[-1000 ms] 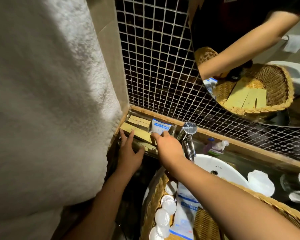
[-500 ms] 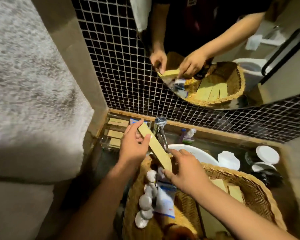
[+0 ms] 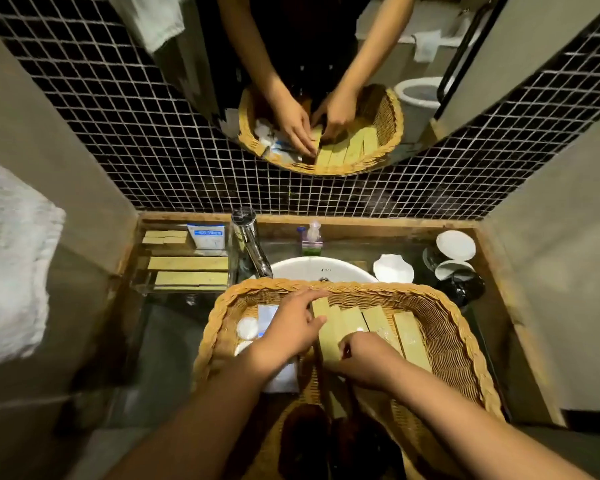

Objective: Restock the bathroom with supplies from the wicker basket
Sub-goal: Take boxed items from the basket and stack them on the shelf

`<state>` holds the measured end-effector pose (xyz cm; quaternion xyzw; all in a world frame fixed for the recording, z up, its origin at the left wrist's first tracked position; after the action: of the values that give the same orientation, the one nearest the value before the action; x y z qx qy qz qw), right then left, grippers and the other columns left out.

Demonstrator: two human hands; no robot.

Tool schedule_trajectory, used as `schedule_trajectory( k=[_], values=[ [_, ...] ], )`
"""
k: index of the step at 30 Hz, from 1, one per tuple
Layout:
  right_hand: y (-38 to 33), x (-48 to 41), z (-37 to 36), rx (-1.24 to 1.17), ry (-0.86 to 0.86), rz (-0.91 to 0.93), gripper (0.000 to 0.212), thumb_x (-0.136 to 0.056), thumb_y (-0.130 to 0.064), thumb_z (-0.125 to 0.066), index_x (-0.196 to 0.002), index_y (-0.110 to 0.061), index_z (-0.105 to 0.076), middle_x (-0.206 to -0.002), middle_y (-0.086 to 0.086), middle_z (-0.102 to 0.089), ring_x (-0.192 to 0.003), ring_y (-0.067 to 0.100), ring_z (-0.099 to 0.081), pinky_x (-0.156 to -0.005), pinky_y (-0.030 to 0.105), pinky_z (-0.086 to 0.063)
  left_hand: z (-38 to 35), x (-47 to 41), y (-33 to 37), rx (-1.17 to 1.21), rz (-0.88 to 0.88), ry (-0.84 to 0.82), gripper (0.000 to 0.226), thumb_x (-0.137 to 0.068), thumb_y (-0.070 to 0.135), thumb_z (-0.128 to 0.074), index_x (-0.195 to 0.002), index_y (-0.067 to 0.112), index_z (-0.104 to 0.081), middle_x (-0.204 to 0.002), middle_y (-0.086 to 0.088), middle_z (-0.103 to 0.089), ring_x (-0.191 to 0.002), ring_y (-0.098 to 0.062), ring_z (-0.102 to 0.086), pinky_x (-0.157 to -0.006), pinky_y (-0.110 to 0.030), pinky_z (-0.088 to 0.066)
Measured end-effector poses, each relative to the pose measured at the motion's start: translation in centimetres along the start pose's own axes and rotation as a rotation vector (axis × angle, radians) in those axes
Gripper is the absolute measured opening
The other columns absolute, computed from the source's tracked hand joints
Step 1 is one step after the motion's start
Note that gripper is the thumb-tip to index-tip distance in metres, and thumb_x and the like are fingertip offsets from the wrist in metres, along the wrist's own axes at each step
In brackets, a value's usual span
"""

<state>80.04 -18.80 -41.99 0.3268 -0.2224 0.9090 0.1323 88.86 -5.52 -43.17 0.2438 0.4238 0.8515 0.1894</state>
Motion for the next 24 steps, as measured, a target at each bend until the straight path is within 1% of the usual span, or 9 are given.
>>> schedule_trajectory(
  k=[2,3,5,6,10,15,20,22,24],
  values=[
    [0.7,-0.5,-0.7,0.031,-0.021,0.003,0.046,-0.078,-0.063,-0.065,-0.08,-0.018,-0.07,-0.083,0.002,-0.071,-0.082,0.022,-0.063,-0.065,0.028,-0.044,-0.5,-0.1,-0.7,0.014,0.046,0.003,0.05,-0.086,0.011,-0.073,-0.133,0.023,-0.061,-0.127,-0.003,-0.06,-0.083,-0.018,-0.064,-0.086,-0.018,-0.046],
    [1.0,-0.6,-0.8,0.053,-0.004,0.006,0.043,-0.078,-0.062,-0.067,-0.088,-0.02,-0.071,-0.086,0.0,-0.071,-0.083,0.02,-0.063,-0.067,0.029,-0.048,-0.7,-0.2,-1.0,0.006,0.057,0.004,0.05,-0.086,0.012,-0.074,-0.133,0.024,-0.061,-0.122,-0.001,-0.06,-0.075,-0.014,-0.061,-0.079,-0.015,-0.047],
    [1.5,-0.9,-0.7,0.109,0.076,-0.011,0.043,-0.078,-0.057,-0.07,-0.105,-0.024,-0.066,-0.096,-0.003,-0.07,-0.087,0.018,-0.063,-0.071,0.029,-0.054,-0.9,-0.3,-1.5,-0.029,0.063,0.011,0.05,-0.086,0.014,-0.074,-0.134,0.025,-0.061,-0.116,0.006,-0.058,-0.076,-0.01,-0.058,-0.07,-0.003,-0.039],
    [1.8,-1.0,-0.7,0.134,0.123,-0.032,0.046,-0.079,-0.056,-0.07,-0.111,-0.024,-0.063,-0.1,-0.004,-0.069,-0.089,0.017,-0.063,-0.071,0.03,-0.055,-1.0,-0.3,-1.7,-0.039,0.064,0.017,0.05,-0.086,0.014,-0.074,-0.134,0.025,-0.061,-0.115,0.007,-0.058,-0.076,-0.008,-0.057,-0.069,-0.002,-0.037],
    [2.3,-1.0,-1.6,0.159,0.231,-0.134,0.057,-0.076,-0.057,-0.072,-0.118,-0.023,-0.055,-0.1,-0.004,-0.066,-0.086,0.016,-0.063,-0.063,0.027,-0.052,-1.4,-0.2,-2.4,-0.052,0.105,0.03,0.051,-0.086,0.016,-0.074,-0.135,0.021,-0.06,-0.106,0.004,-0.058,-0.072,-0.005,-0.054,-0.075,-0.018,-0.041],
    [2.2,-1.3,-2.6,0.084,0.257,-0.191,0.053,-0.079,-0.055,-0.072,-0.116,-0.02,-0.057,-0.095,-0.005,-0.064,-0.081,0.014,-0.063,-0.06,0.023,-0.052,-1.7,-0.4,-2.9,-0.057,0.11,0.028,0.051,-0.088,0.018,-0.072,-0.137,0.02,-0.058,-0.106,0.004,-0.054,-0.079,-0.006,-0.054,-0.08,-0.02,-0.04],
    [2.2,-1.3,-1.8,-0.001,0.178,-0.185,0.048,-0.086,-0.056,-0.063,-0.113,-0.017,-0.059,-0.094,-0.002,-0.064,-0.081,0.016,-0.061,-0.055,0.024,-0.047,-1.4,-0.3,-3.1,-0.024,0.11,0.012,0.051,-0.089,0.016,-0.071,-0.137,0.021,-0.057,-0.13,0.001,-0.057,-0.101,-0.009,-0.055,-0.093,-0.02,-0.039],
    [2.2,-1.5,-1.4,-0.153,0.078,-0.138,0.043,-0.093,-0.051,-0.058,-0.119,-0.017,-0.056,-0.107,0.002,-0.066,-0.09,0.018,-0.061,-0.064,0.027,-0.049,-1.1,-0.3,-3.2,0.024,0.123,0.016,0.05,-0.088,0.015,-0.071,-0.136,0.022,-0.058,-0.134,0.003,-0.056,-0.11,-0.011,-0.056,-0.098,-0.023,-0.041],
    [2.0,-1.3,-1.1,-0.413,-0.077,-0.125,0.034,-0.1,-0.038,-0.052,-0.129,-0.02,-0.052,-0.119,0.004,-0.066,-0.1,0.019,-0.063,-0.081,0.034,-0.056,-0.8,-0.3,-3.5,0.078,0.142,0.029,0.048,-0.088,0.013,-0.07,-0.135,0.022,-0.059,-0.136,0.002,-0.056,-0.118,-0.015,-0.056,-0.105,-0.03,-0.042]
  ],
)
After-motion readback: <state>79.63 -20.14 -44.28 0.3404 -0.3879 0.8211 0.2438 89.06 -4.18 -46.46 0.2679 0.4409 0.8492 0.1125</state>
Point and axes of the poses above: each hand's wrist, its own x-axis away from the middle knuckle, its own z-axis out of the back of the hand, y = z × x, the point moved 3 cm from there along -x, towards the middle knuckle
